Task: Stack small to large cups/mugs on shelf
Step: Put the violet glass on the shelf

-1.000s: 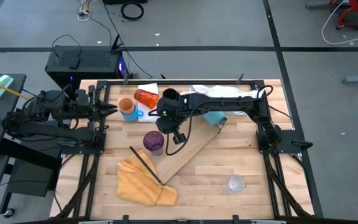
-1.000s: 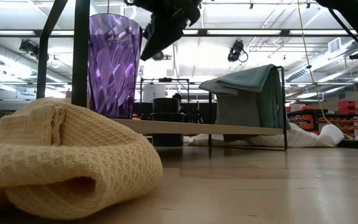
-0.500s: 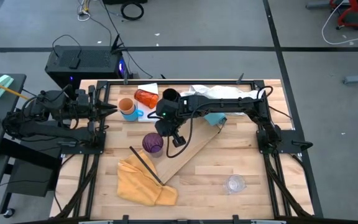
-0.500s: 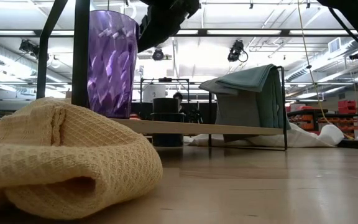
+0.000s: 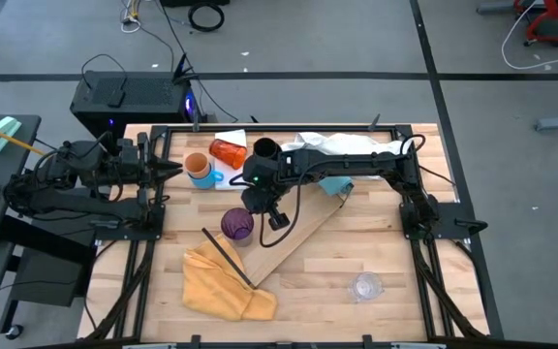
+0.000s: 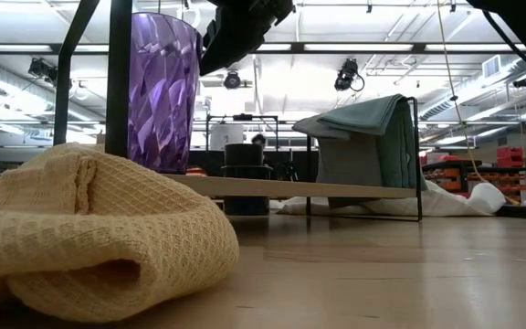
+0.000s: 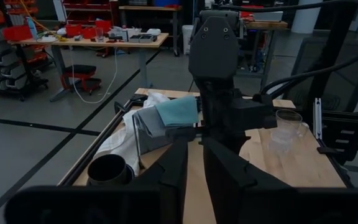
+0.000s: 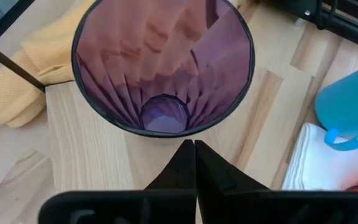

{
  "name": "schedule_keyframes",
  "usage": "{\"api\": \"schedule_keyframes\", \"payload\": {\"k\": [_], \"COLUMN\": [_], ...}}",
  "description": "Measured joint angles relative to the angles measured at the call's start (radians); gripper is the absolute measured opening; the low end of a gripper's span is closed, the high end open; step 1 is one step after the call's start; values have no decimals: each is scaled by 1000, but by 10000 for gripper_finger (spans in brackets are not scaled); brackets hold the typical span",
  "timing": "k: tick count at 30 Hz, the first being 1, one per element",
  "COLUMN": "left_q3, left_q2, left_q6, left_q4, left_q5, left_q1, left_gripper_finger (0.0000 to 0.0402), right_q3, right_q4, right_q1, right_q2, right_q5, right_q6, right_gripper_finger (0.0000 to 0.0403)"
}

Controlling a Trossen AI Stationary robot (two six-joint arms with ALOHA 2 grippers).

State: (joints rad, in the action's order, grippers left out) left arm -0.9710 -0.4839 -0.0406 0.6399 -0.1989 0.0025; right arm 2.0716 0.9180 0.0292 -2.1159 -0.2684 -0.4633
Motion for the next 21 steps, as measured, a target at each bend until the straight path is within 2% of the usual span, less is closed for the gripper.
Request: {"api": "schedule_keyframes", "payload": {"k": [21], "left_q3": [0], "left_q2": [0], "left_q6": [1], "left_q4": [0], "left_q5": [0], "left_q1": [0], "left_gripper_finger": [57], "right_q3": [0], "right_q4": [41], "right_q1": [0], "right_q2": [0], "right_q5": [-48], "right_q6": [-1], "right_gripper_finger": [0]}}
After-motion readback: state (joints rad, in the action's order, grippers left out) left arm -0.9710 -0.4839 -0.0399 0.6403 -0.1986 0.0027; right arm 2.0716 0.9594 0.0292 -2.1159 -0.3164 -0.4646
